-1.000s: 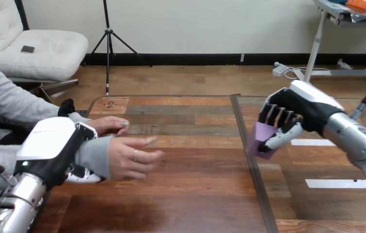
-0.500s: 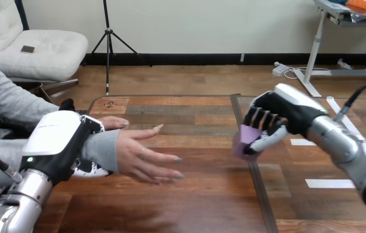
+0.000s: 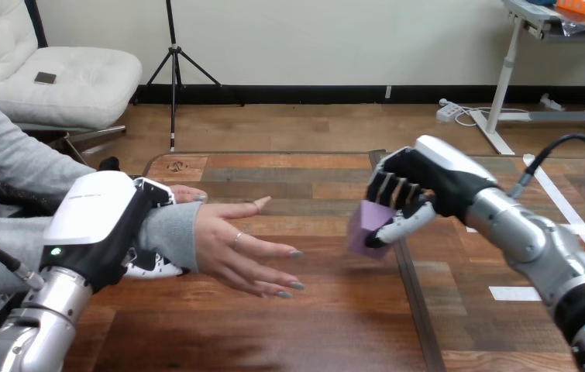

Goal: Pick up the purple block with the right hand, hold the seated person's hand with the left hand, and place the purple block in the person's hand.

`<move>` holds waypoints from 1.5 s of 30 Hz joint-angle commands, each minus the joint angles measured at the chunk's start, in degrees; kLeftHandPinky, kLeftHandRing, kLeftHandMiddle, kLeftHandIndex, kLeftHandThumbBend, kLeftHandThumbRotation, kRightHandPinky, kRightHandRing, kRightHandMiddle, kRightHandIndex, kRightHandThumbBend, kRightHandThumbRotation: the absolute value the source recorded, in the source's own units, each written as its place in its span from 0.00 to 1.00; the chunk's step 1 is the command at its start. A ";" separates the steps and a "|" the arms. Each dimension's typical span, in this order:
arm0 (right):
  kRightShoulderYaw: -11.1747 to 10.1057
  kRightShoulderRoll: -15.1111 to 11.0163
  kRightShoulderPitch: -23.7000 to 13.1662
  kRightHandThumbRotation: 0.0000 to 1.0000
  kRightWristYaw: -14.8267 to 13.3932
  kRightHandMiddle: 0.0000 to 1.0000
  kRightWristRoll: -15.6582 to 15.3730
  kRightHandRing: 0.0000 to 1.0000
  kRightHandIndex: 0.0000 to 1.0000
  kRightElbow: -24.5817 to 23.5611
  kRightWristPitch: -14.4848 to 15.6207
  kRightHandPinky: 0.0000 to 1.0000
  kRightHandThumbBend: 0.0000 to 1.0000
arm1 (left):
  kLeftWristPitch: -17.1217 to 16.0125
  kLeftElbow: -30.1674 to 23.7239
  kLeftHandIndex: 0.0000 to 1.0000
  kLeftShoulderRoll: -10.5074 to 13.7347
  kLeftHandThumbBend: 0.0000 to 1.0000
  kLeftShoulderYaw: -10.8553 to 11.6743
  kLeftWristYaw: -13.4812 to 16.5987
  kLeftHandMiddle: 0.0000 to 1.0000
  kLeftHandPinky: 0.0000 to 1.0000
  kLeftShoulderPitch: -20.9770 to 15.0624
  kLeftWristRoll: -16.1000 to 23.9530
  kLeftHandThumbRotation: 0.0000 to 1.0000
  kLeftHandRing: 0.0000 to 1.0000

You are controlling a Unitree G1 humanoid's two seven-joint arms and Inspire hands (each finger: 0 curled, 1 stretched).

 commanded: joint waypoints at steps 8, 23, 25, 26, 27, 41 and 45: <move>-1.39 3.61 -5.59 0.00 -1.93 0.44 1.05 0.39 0.47 -0.45 0.51 0.37 0.73 | -1.13 -7.12 0.29 -2.80 0.74 2.27 1.68 0.28 0.18 -5.65 -1.96 0.00 0.23; -0.95 7.10 -6.55 0.00 -1.15 0.43 0.90 0.38 0.46 -2.04 0.97 0.35 0.73 | -0.96 -7.43 0.29 -3.92 0.75 2.21 0.66 0.28 0.17 -6.41 -1.99 0.00 0.23; -0.90 7.53 -6.73 0.00 -0.81 0.43 0.90 0.38 0.46 -2.40 1.11 0.35 0.73 | -0.88 -7.31 0.29 -4.08 0.75 2.10 0.95 0.28 0.17 -6.50 -1.55 0.00 0.23; -0.90 7.63 -6.76 0.00 -0.71 0.43 0.90 0.38 0.46 -2.52 1.14 0.35 0.72 | -0.85 -7.35 0.29 -4.12 0.76 2.09 1.01 0.28 0.17 -6.49 -1.44 0.00 0.23; -0.96 7.85 -6.83 0.00 -0.35 0.43 1.07 0.38 0.46 -2.79 1.07 0.35 0.72 | -1.09 -7.11 0.30 -4.19 0.76 2.02 1.10 0.28 0.17 -6.62 -1.42 0.00 0.23; -1.26 9.36 -7.04 0.00 1.13 0.44 1.77 0.40 0.46 -5.43 -0.09 0.36 0.72 | -1.76 -5.78 0.30 -5.10 0.77 1.52 1.79 0.28 0.17 -7.47 -0.90 0.00 0.23; -1.49 9.74 -6.93 0.00 1.63 0.44 2.14 0.40 0.46 -6.57 -0.17 0.36 0.72 | -1.93 -5.32 0.30 -5.45 0.77 1.41 2.15 0.28 0.17 -7.73 -0.75 0.00 0.23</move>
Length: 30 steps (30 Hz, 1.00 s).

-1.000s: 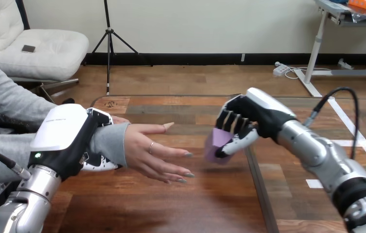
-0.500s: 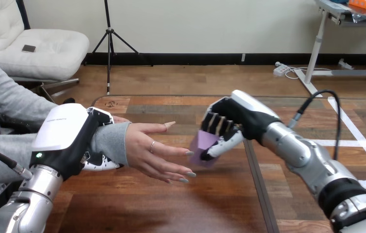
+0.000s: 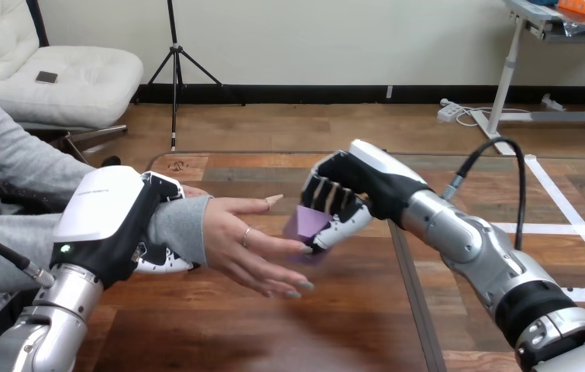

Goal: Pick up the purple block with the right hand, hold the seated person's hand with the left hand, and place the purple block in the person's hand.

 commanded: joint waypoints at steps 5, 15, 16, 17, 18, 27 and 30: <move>-1.74 0.59 -5.72 0.00 0.99 0.43 2.24 0.38 0.46 -6.03 -0.87 0.34 0.72 | -2.76 -3.28 0.30 -2.99 0.77 0.25 3.11 0.28 0.17 -8.04 -0.51 0.00 0.23; -2.05 0.52 -5.28 0.00 2.11 0.42 2.94 0.36 0.45 -9.77 0.46 0.33 0.71 | -3.12 -2.30 0.29 -3.35 0.76 0.15 3.69 0.28 0.17 -8.57 0.09 0.00 0.22; -2.08 0.49 -5.27 0.00 2.17 0.41 3.06 0.36 0.45 -9.95 0.35 0.33 0.71 | -3.06 -2.26 0.29 -3.39 0.76 0.15 3.71 0.28 0.17 -8.60 0.19 0.00 0.22; -2.09 0.47 -5.25 0.00 2.22 0.41 3.16 0.36 0.45 -10.10 0.31 0.32 0.71 | -3.03 -2.24 0.29 -3.43 0.76 0.17 3.72 0.28 0.17 -8.62 0.27 0.00 0.22; -2.17 0.43 -5.26 0.00 2.48 0.41 3.38 0.36 0.45 -10.43 0.30 0.32 0.71 | -3.07 -2.12 0.29 -3.47 0.76 0.17 3.72 0.28 0.17 -8.67 0.28 0.00 0.22; -2.41 0.18 -5.17 0.00 3.59 0.39 4.16 0.34 0.44 -13.13 0.90 0.30 0.71 | -3.14 -1.92 0.29 -3.68 0.75 0.23 3.42 0.28 0.17 -8.72 0.13 0.00 0.22; -2.57 0.04 -5.00 0.00 3.84 0.39 4.42 0.33 0.44 -14.22 0.88 0.29 0.71 | -3.59 -1.47 0.29 -3.70 0.75 0.17 3.70 0.28 0.17 -8.89 0.13 0.00 0.22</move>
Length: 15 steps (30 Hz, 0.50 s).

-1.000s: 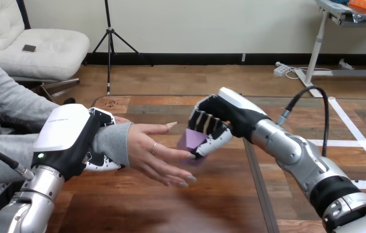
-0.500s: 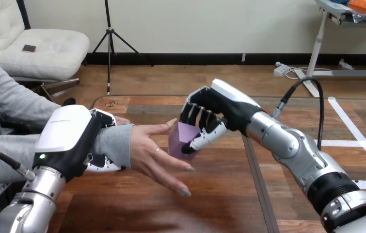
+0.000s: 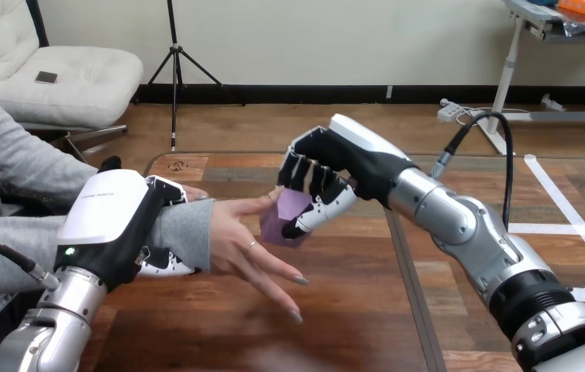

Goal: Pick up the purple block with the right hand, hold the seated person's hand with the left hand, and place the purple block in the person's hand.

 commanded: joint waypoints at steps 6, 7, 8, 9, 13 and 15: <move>-2.86 -0.47 -4.63 0.00 0.62 0.39 2.62 0.33 0.44 -7.47 0.11 0.29 0.72 | -4.02 -1.63 0.28 -2.90 0.75 0.16 3.49 0.27 0.17 -9.09 -1.60 0.00 0.22; -2.92 -0.52 -4.58 0.00 0.73 0.39 2.71 0.33 0.44 -7.74 0.06 0.29 0.72 | -4.11 -1.54 0.28 -2.90 0.75 0.14 3.62 0.27 0.17 -9.14 -1.54 0.00 0.22; -2.97 -0.54 -4.55 0.00 0.81 0.39 2.76 0.33 0.44 -7.92 0.04 0.29 0.72 | -4.18 -1.44 0.28 -2.89 0.75 0.13 3.72 0.27 0.17 -9.18 -1.49 0.00 0.22; -3.06 -0.61 -4.46 0.00 0.97 0.39 2.88 0.33 0.44 -8.39 0.09 0.29 0.72 | -4.36 -1.27 0.28 -2.87 0.75 0.10 3.91 0.27 0.17 -9.28 -1.41 0.00 0.22; -3.23 -0.75 -4.17 0.00 1.30 0.39 3.12 0.33 0.44 -9.72 0.47 0.30 0.72 | -4.74 -0.73 0.28 -2.83 0.75 0.05 4.15 0.27 0.17 -9.60 -1.35 0.00 0.21; -3.28 -0.85 -3.98 0.00 1.45 0.39 3.24 0.33 0.44 -10.45 0.72 0.30 0.72 | -4.67 -0.65 0.28 -2.89 0.75 0.06 4.18 0.27 0.17 -9.70 -1.36 0.00 0.21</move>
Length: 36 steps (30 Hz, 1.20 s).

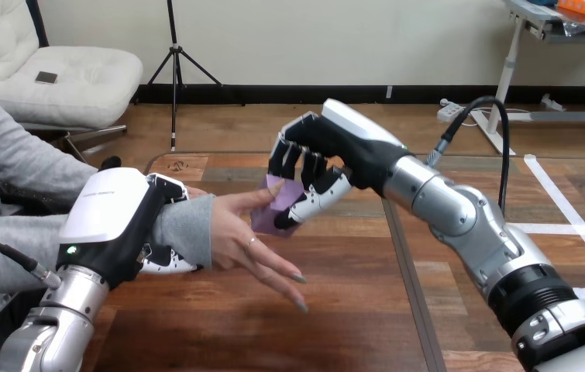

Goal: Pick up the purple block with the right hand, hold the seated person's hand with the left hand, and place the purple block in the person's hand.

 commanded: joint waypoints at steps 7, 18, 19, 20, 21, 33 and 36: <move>-3.13 -0.78 -3.41 0.00 0.89 0.40 2.97 0.35 0.44 -7.84 1.25 0.31 0.72 | -3.32 -2.36 0.28 -2.53 0.75 0.16 3.27 0.27 0.17 -9.14 -1.15 0.00 0.22; -3.12 -1.00 -2.64 0.00 2.03 0.39 3.77 0.33 0.43 -10.22 1.83 0.30 0.73 | -4.18 -1.48 0.28 -2.69 0.75 0.17 4.76 0.27 0.17 -10.26 -0.74 0.00 0.22; -3.12 -1.01 -2.56 0.00 2.12 0.39 3.79 0.33 0.43 -10.40 1.86 0.30 0.73 | -4.26 -1.41 0.28 -2.71 0.76 0.17 4.94 0.28 0.17 -10.37 -0.71 0.00 0.22; -3.13 -1.02 -2.50 0.00 2.20 0.39 3.81 0.33 0.43 -10.55 1.90 0.29 0.73 | -4.32 -1.36 0.28 -2.71 0.76 0.16 5.08 0.28 0.18 -10.44 -0.69 0.00 0.22; -3.15 -1.01 -2.40 0.00 2.39 0.39 3.86 0.33 0.43 -10.91 2.14 0.29 0.73 | -4.16 -1.39 0.28 -2.72 0.77 0.15 5.20 0.28 0.18 -10.58 -0.54 0.00 0.22; -3.24 -1.03 -1.69 0.00 3.68 0.38 4.21 0.32 0.44 -12.42 2.88 0.28 0.73 | -3.04 -2.04 0.28 -3.07 0.73 0.35 5.53 0.27 0.17 -11.38 -0.40 0.00 0.22; -3.22 -1.02 -1.51 0.00 3.89 0.38 4.21 0.32 0.44 -12.72 3.31 0.28 0.73 | -2.94 -2.16 0.28 -3.09 0.73 0.47 5.19 0.27 0.17 -11.65 -0.68 0.00 0.22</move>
